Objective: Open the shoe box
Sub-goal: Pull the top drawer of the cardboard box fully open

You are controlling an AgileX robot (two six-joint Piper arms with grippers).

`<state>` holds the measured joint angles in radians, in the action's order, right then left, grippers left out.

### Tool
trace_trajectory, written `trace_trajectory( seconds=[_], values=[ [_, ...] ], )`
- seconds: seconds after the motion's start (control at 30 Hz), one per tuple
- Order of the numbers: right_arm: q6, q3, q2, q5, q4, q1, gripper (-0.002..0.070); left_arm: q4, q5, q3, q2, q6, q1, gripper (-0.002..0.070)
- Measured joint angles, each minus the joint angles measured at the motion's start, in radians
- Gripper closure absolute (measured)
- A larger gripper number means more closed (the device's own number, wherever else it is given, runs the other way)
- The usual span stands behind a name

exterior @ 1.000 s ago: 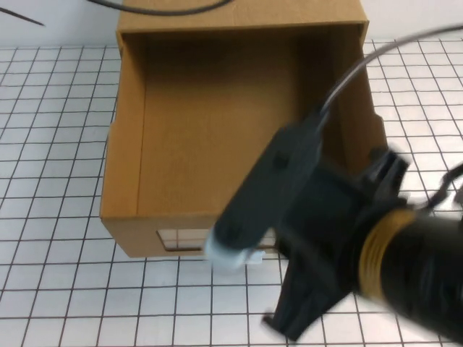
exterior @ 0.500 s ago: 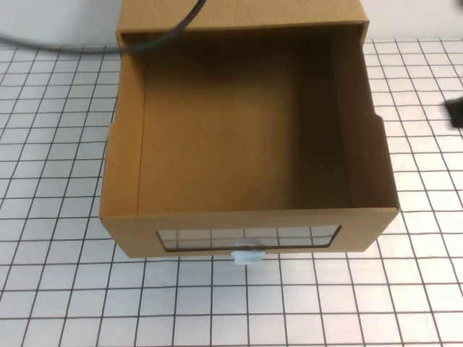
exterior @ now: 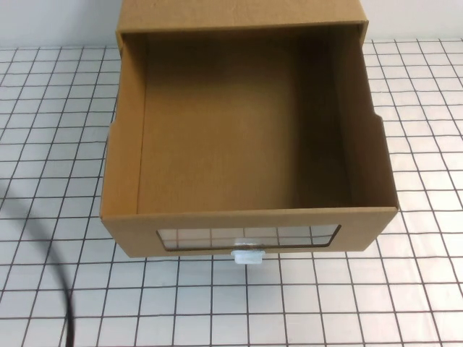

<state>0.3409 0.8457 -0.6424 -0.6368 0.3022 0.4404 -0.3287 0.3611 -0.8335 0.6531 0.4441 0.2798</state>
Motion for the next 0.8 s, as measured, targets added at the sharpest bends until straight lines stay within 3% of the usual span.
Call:
trace_trajectory(
  seconds=[0.17,0.4,0.57,0.8],
  values=[
    [0.043,-0.224,0.143,0.181,-0.004,-0.001,0.0689,0.000,-0.136,0.338,-0.310,0.006,0.000,0.0677],
    [0.058,-0.398,0.260,0.333,-0.012,-0.001,0.0689,0.000,-0.147,0.661,-0.631,-0.011,0.000,0.0677],
    [0.059,-0.416,0.265,0.345,-0.020,-0.001,0.0689,0.000,-0.168,0.833,-0.663,-0.011,0.000,0.0677],
    [0.059,-0.417,0.266,0.362,-0.025,-0.001,0.0689,0.000,-0.153,0.860,-0.663,-0.013,0.000,0.0677]
  ],
)
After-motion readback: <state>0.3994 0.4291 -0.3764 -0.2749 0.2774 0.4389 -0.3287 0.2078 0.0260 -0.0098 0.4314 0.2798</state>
